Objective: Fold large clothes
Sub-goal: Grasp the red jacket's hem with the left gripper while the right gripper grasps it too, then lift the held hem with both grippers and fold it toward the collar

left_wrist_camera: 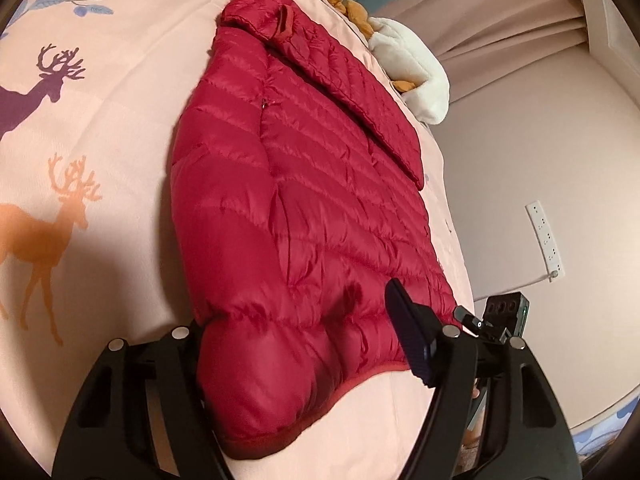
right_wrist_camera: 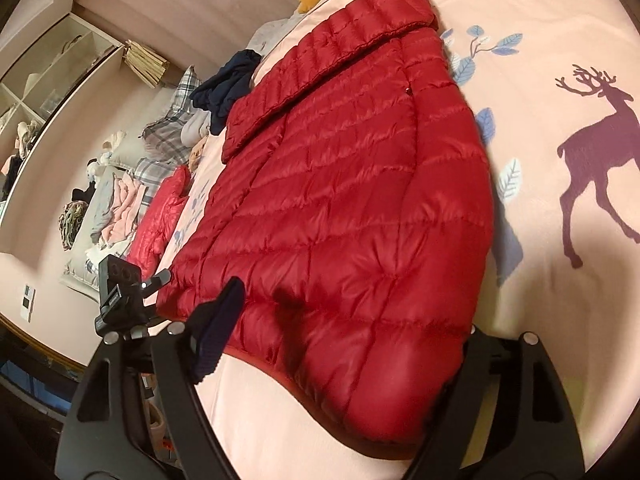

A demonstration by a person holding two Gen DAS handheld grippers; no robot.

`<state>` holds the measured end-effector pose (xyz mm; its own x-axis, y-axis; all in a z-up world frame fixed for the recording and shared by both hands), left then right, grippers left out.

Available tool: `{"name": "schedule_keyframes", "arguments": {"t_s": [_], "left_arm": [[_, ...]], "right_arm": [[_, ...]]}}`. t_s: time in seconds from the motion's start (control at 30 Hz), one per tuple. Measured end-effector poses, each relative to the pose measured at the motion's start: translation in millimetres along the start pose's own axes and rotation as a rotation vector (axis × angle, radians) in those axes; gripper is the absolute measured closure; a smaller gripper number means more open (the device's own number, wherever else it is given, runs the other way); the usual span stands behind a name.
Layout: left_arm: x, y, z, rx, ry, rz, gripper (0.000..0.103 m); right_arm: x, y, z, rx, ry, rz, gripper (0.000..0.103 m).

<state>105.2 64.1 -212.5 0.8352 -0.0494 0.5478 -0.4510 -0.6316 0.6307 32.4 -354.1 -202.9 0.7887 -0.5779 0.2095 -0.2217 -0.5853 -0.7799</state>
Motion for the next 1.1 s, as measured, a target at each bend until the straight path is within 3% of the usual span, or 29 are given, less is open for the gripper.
{"name": "schedule_keyframes", "arguments": {"t_s": [0.03,0.17,0.4,0.53,0.6,0.87,1.1], "left_arm": [[2.7,-0.6,1.6,-0.001,0.006,-0.007,0.033],[9.6,-3.2,12.1,-0.008,0.004,-0.031,0.056],[6.4,-5.7,10.4,0.051,0.020,-0.060,0.083],[11.1,9.6,1.0,0.110,0.040,0.011,0.089],[14.1,18.9,-2.8,0.138,0.049,0.054,0.090],[19.7,64.9,-17.8,0.237,0.071,0.239,0.091],[20.4,94.8,-26.2,0.288,0.066,0.333,0.091]], "right_arm": [[1.4,-1.2,1.8,-0.002,0.003,-0.001,0.022],[4.6,-8.0,12.6,-0.026,0.018,-0.021,0.028],[3.9,-8.3,16.6,-0.048,0.049,-0.011,0.065],[1.1,-9.5,9.8,-0.054,0.086,-0.017,0.084],[0.3,-11.8,5.5,-0.043,0.101,-0.020,0.087],[-5.9,-29.6,-18.5,0.001,0.147,-0.087,0.090],[-10.5,-46.0,-37.1,0.024,0.153,-0.142,0.090]]}}
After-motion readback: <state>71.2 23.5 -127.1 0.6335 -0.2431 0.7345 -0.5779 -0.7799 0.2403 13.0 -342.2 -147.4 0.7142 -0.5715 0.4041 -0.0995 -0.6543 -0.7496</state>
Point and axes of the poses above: each gripper's, at about its wrist camera, not at the fingertips, and z roughly the way its jaws point, y to its right, x to its top, the point moved 3 cm from there along z, roughly the way its jaws point, and after that the axes turned 14 degrees about z, right-handed, at the moved point
